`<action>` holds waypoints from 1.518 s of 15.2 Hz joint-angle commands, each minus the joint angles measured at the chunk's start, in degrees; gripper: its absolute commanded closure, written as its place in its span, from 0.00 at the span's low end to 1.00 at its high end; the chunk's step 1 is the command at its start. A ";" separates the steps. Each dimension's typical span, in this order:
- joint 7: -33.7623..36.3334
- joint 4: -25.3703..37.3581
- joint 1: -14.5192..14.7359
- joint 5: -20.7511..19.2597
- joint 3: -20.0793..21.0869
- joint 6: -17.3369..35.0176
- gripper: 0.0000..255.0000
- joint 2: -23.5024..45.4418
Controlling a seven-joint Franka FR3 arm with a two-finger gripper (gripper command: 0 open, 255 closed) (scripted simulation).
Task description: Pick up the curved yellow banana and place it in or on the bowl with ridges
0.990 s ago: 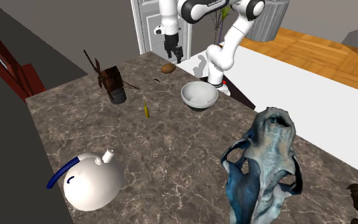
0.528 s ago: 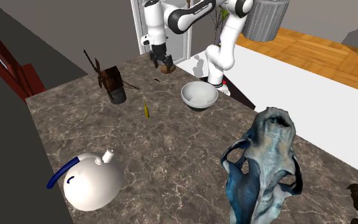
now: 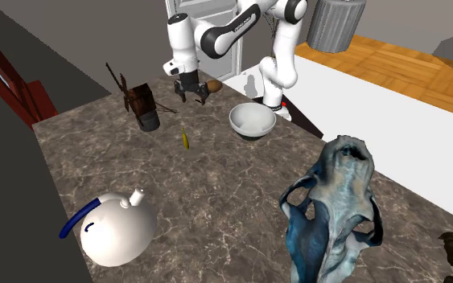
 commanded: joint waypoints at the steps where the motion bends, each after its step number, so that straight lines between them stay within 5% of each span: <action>1: -3.26 3.77 0.91 -0.23 0.72 0.76 0.00 4.09; 13: -18.67 21.94 6.47 -3.24 6.53 2.76 0.00 22.12; 23: -18.49 18.01 6.56 -3.53 6.45 8.08 0.00 23.52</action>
